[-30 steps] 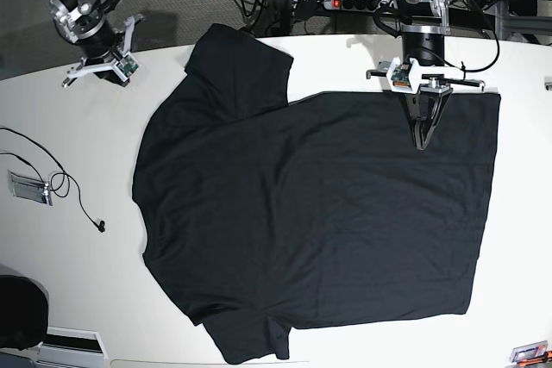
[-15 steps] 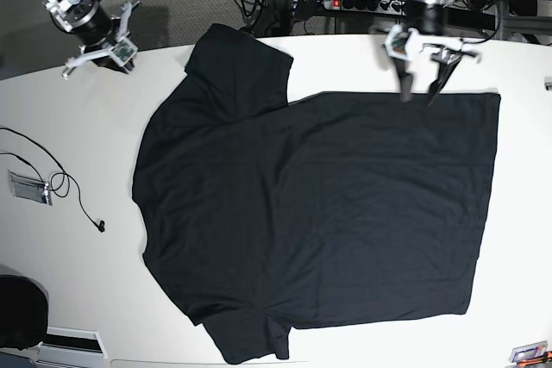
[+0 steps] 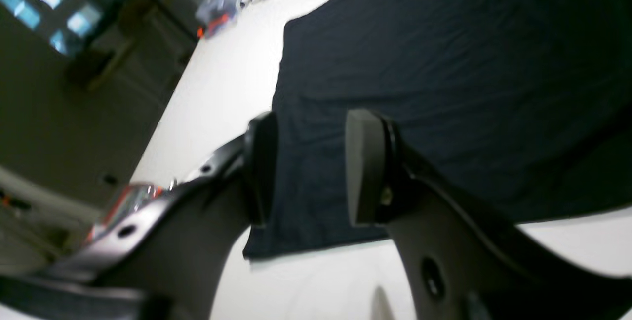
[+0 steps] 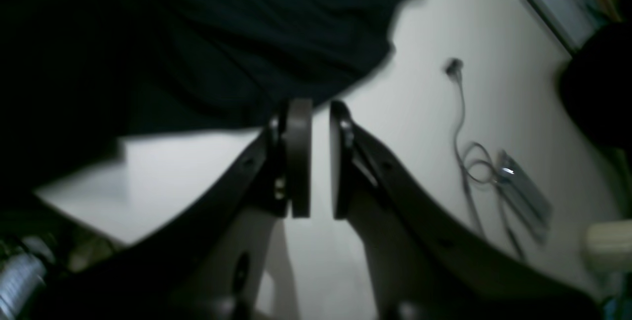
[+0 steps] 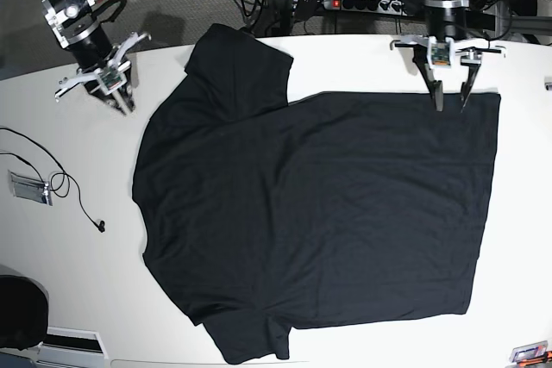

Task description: Fold the T-shirt properly

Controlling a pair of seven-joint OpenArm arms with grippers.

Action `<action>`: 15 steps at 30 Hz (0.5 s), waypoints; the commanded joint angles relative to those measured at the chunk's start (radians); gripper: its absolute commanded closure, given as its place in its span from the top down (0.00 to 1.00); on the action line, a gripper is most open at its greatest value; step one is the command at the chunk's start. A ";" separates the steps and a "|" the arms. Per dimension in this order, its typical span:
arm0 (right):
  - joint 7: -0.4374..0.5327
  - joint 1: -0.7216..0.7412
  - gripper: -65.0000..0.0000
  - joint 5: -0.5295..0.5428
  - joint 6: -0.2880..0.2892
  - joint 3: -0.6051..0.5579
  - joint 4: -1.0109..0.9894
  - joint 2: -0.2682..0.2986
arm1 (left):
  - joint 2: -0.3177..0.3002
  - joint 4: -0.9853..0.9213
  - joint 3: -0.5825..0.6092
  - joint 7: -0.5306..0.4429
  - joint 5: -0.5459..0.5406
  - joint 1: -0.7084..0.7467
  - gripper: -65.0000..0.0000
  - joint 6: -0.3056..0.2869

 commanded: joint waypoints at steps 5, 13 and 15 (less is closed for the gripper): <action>-0.092 0.005 0.10 0.274 -0.012 0.064 0.017 0.017 | -0.006 0.024 0.002 0.009 -0.078 0.008 0.33 0.009; -0.486 0.086 0.10 0.783 -0.012 0.115 0.015 0.134 | -0.010 0.022 0.003 0.173 -0.291 -0.058 0.33 0.002; -0.537 0.110 0.09 0.868 -0.017 0.115 0.015 0.174 | -0.012 0.022 0.003 0.231 -0.364 -0.090 0.33 0.002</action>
